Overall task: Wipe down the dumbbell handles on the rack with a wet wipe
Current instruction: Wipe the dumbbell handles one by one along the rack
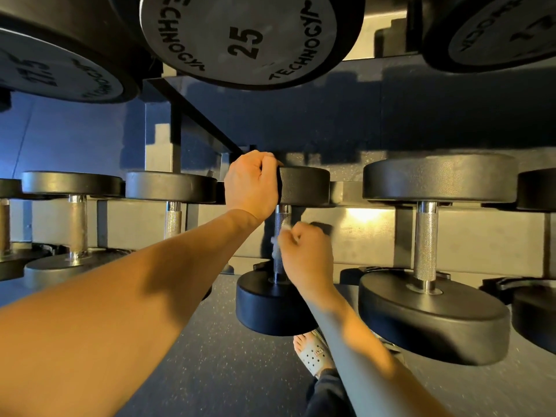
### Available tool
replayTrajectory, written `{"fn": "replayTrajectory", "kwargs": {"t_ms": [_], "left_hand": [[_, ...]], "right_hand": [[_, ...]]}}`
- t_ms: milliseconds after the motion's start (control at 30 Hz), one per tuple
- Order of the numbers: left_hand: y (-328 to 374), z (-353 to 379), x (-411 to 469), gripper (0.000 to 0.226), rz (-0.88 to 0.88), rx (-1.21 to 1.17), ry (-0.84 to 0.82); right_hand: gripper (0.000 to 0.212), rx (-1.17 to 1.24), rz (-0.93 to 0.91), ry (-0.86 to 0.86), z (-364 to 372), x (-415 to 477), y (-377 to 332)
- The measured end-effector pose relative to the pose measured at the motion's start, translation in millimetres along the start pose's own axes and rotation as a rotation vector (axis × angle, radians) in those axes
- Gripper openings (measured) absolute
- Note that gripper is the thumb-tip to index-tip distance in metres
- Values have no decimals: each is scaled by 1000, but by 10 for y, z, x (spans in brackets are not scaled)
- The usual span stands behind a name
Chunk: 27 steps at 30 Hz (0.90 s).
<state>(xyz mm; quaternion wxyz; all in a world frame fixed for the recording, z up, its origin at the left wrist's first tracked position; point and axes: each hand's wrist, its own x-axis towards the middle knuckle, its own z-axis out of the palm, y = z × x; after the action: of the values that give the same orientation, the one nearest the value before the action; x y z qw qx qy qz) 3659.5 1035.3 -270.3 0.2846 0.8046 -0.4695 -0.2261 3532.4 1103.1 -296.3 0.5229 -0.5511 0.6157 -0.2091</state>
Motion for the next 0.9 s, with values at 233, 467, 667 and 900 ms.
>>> {"fn": "replayTrajectory", "kwargs": {"t_ms": [233,467,667,900], "left_hand": [[15,-20,4,36,-4,-5,-12],[32,-34,-21,37,-6,-4,-10],[25,-37,-14,37,-18,-15,-22],[65,-31,-31,37,-27,4,-11]], "right_hand": [[32,-246,46,-126,30,-12,-7],[33,171,189,-16,-46,322,34],[30,-294,117,-440,-118,-89,250],[21,10,274,-110,23,397,53]]}}
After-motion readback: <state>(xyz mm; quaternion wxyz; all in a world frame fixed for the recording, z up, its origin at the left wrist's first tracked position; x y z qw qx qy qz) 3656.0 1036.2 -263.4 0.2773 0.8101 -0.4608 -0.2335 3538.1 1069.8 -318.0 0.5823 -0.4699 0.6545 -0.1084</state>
